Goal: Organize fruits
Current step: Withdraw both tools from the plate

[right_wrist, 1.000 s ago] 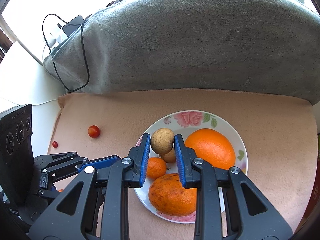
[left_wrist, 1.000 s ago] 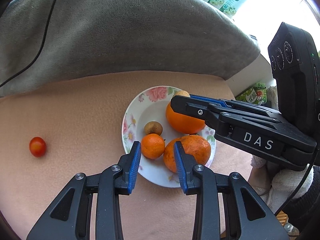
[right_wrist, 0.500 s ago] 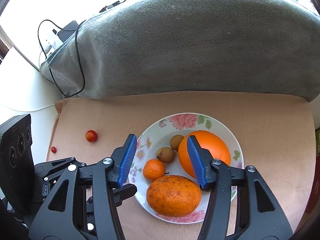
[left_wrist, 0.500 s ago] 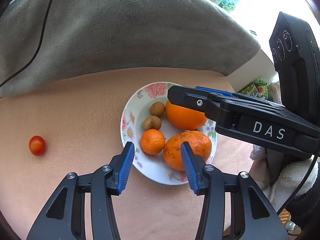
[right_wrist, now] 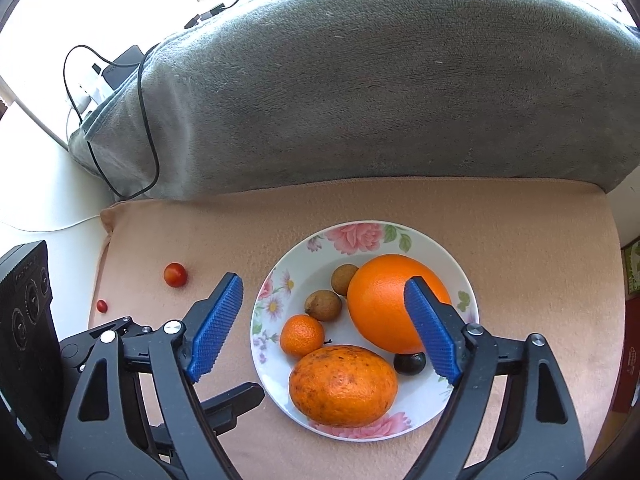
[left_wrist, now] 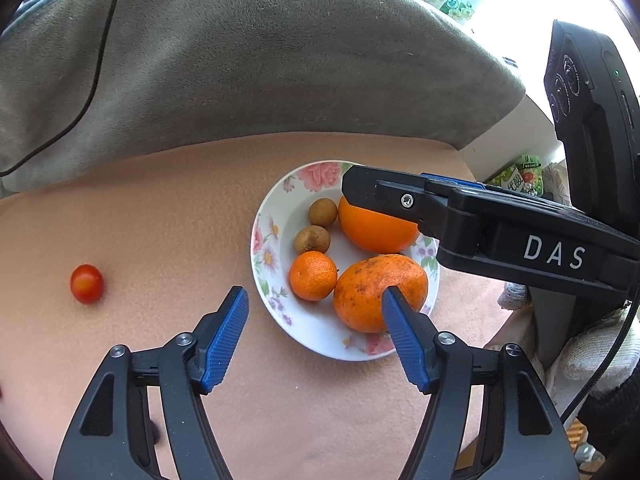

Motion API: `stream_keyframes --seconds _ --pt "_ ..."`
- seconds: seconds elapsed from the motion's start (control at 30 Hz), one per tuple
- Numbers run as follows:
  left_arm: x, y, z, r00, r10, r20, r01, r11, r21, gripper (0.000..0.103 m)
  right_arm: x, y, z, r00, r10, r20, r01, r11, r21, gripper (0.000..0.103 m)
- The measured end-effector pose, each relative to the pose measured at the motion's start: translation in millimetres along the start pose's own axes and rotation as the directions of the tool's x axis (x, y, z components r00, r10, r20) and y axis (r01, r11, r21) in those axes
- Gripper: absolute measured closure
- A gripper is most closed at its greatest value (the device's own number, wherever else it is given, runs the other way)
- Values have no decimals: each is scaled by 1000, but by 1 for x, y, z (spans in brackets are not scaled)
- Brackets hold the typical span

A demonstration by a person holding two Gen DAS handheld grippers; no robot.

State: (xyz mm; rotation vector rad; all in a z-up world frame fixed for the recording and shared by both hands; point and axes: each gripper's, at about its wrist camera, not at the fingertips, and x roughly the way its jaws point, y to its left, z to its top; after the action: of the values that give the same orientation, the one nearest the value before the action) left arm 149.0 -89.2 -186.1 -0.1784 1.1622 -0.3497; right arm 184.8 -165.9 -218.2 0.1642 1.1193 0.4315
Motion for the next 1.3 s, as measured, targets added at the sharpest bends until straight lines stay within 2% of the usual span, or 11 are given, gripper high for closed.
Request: stream_keyframes --seconds 0.4,1.03,1.17,1.3 --pt "-21 10 -12 1000 16 19 -16 1000 -8 34 -9 7 -8 1000 -9 14 9 1000 4 18" --pt "-57 29 -42 996 69 60 -65 996 -60 34 -24 29 -30 998 63 23 -63 998 -8 18" --pt "-70 41 -54 993 92 70 -84 992 -99 34 -29 42 -37 999 28 29 -27 998 -55 18" --pt "-80 57 -70 990 120 70 -109 983 -150 34 -26 56 -42 1000 -19 -6 18 994 -107 18"
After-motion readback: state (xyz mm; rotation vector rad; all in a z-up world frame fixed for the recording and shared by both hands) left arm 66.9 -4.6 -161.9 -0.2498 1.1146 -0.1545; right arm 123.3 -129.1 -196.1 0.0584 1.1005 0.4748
